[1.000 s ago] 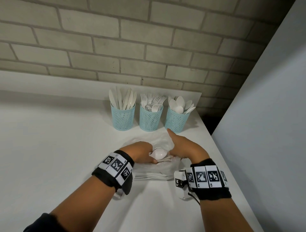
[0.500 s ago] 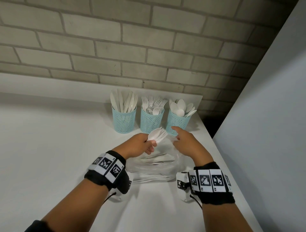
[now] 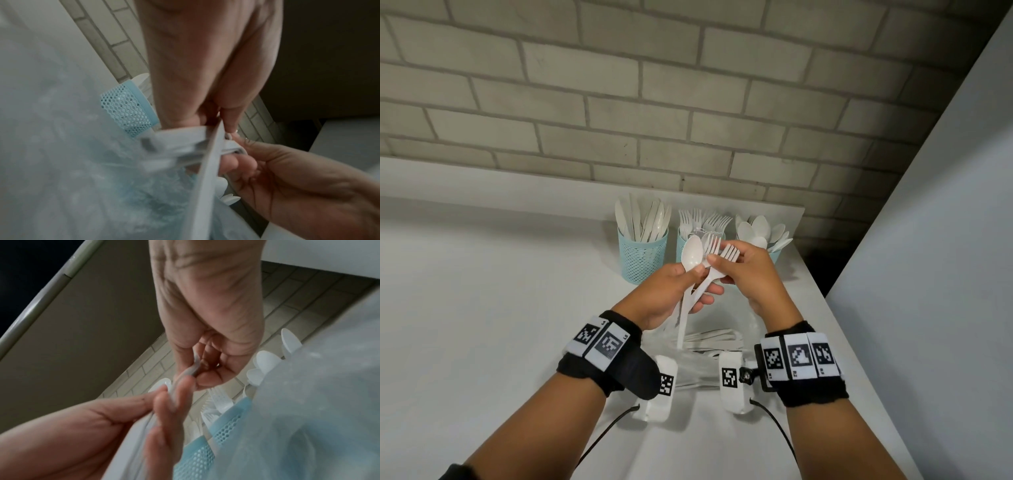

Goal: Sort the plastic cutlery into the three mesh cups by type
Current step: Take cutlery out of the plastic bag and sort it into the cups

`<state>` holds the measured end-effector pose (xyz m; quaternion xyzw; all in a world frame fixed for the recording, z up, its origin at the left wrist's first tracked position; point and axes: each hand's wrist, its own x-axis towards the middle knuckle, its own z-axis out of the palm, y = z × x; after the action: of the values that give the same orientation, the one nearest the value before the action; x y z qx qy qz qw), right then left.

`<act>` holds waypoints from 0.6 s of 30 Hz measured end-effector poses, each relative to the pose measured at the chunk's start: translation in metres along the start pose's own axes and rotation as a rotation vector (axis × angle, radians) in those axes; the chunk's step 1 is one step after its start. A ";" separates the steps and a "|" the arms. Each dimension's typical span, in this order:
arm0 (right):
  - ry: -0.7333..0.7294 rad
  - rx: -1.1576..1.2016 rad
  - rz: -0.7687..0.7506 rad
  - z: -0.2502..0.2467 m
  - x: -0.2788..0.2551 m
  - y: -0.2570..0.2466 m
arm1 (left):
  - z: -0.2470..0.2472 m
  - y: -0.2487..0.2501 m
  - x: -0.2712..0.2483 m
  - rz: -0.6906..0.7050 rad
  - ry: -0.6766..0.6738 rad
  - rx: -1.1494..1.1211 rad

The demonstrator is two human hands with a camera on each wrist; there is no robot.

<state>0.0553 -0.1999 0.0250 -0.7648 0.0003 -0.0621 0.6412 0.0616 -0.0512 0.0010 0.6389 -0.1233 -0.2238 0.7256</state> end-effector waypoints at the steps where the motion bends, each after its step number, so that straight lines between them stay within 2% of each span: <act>1: 0.024 -0.014 -0.004 0.001 0.001 0.002 | 0.000 0.000 -0.001 -0.004 0.011 -0.013; 4: 0.062 -0.078 -0.022 0.003 0.003 0.005 | 0.001 -0.002 0.000 -0.032 0.036 -0.065; 10: 0.029 -0.037 0.026 0.001 0.007 0.005 | 0.000 -0.003 -0.001 -0.074 0.108 -0.164; 18: -0.031 -0.030 0.061 0.005 0.010 0.005 | -0.002 -0.004 -0.002 -0.078 0.154 -0.153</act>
<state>0.0659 -0.1963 0.0198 -0.7750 0.0146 -0.0309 0.6311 0.0602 -0.0492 -0.0035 0.6011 -0.0248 -0.2108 0.7705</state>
